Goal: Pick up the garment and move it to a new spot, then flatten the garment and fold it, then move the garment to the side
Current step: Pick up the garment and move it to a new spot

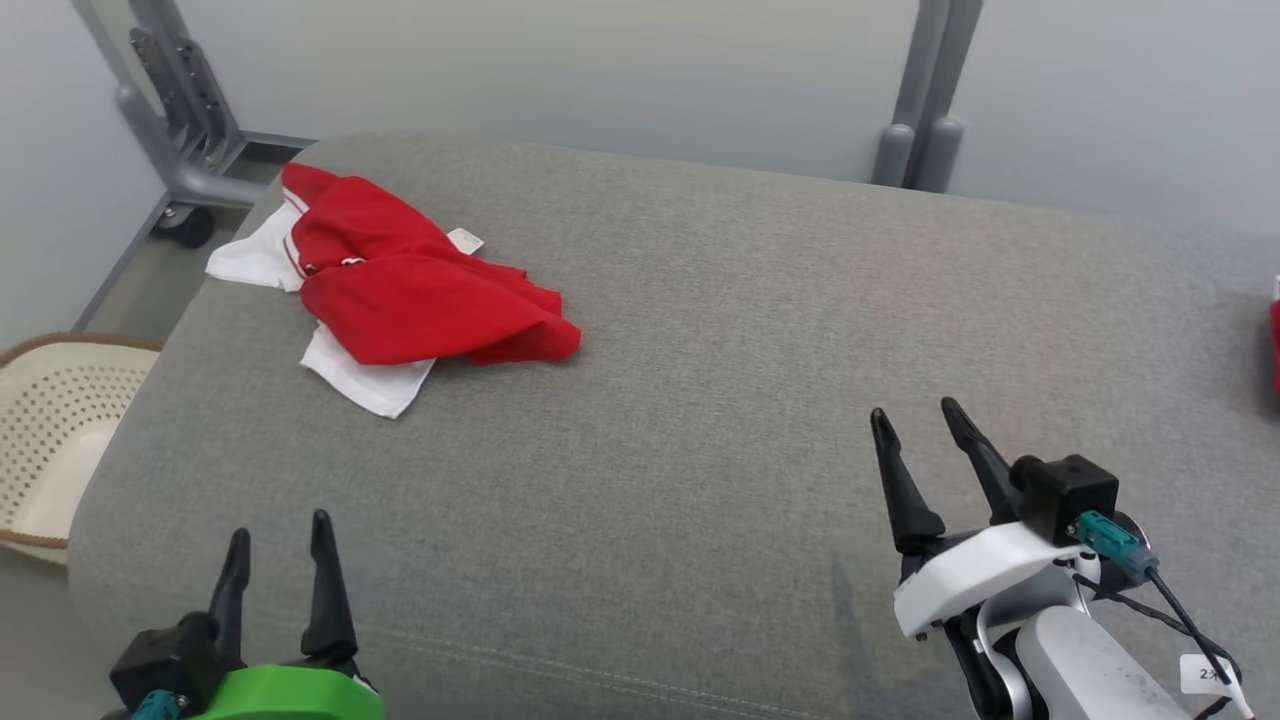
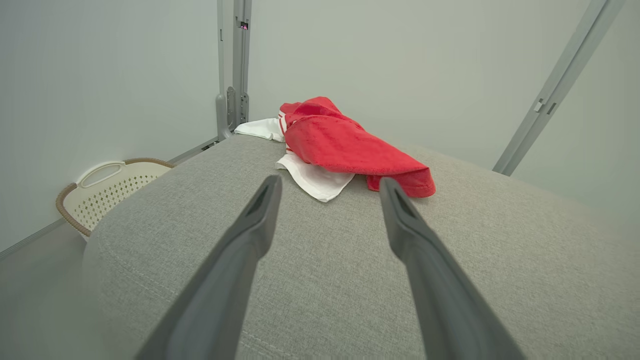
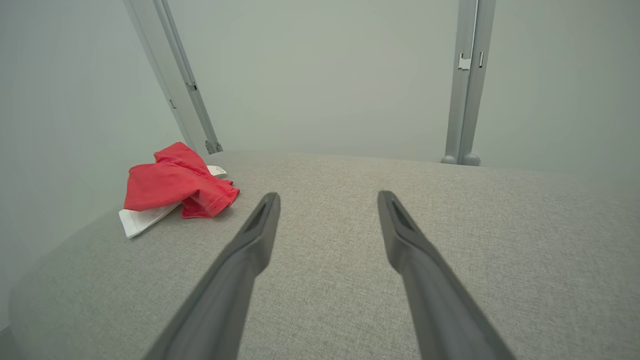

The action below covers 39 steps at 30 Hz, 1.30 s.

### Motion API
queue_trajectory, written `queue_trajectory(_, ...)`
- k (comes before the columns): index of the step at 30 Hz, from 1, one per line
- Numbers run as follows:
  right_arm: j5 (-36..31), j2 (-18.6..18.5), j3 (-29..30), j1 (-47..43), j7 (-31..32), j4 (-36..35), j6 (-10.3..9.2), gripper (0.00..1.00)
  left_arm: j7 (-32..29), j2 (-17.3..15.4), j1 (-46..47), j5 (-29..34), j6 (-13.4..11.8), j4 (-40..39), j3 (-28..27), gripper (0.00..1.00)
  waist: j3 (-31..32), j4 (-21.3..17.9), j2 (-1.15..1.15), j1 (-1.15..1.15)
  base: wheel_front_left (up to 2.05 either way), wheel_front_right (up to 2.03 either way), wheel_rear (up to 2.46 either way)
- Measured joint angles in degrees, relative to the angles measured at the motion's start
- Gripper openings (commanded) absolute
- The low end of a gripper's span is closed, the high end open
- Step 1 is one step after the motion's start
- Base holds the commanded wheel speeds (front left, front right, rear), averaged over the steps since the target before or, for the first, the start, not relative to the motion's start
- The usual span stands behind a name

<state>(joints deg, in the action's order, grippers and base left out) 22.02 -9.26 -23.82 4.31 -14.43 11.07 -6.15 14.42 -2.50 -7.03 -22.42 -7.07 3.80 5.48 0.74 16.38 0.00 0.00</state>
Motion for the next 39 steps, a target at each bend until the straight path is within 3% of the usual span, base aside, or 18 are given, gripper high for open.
queue_trajectory(7, -0.5, 0.6, -1.2, 0.6, 0.0, 0.2, 0.01, 1.00, 0.0, -0.1, 0.0, 0.0, 0.0, -0.7, -3.2, 1.00, -0.9, 3.4, 0.00, 0.00, 0.00, 0.00, 0.00)
queue_trajectory(20, -1.5, 0.0, -0.8, 1.8, 0.1, 0.2, -0.02, 1.00, 0.0, 0.0, 1.7, 2.3, 0.0, -0.8, -2.5, 1.00, -3.0, 0.0, 0.00, 0.00, 0.00, 0.00, 0.00)
queue_trajectory(25, -2.3, -1.1, -0.4, 3.8, 0.9, -0.9, -0.08, 1.00, -0.4, -0.5, 9.4, 4.2, 0.0, 0.8, -1.8, 1.00, -4.8, -1.5, 0.00, 0.00, 0.00, 0.00, 0.00)
queue_trajectory(33, -4.2, -2.8, -0.2, 7.4, 2.5, -3.2, -0.08, 1.00, -7.4, -2.7, 24.3, 5.1, 0.0, 8.3, -3.8, 1.00, -8.4, -4.5, 0.00, 0.00, 0.00, 0.00, 0.00)
queue_trajectory(39, -4.5, -3.3, -0.3, 9.6, 3.7, -4.7, -0.07, 1.00, -13.7, -1.6, 32.6, 1.8, 0.0, 16.6, -9.6, 1.00, -11.4, -7.8, 0.00, 0.00, 0.00, 0.00, 0.00)
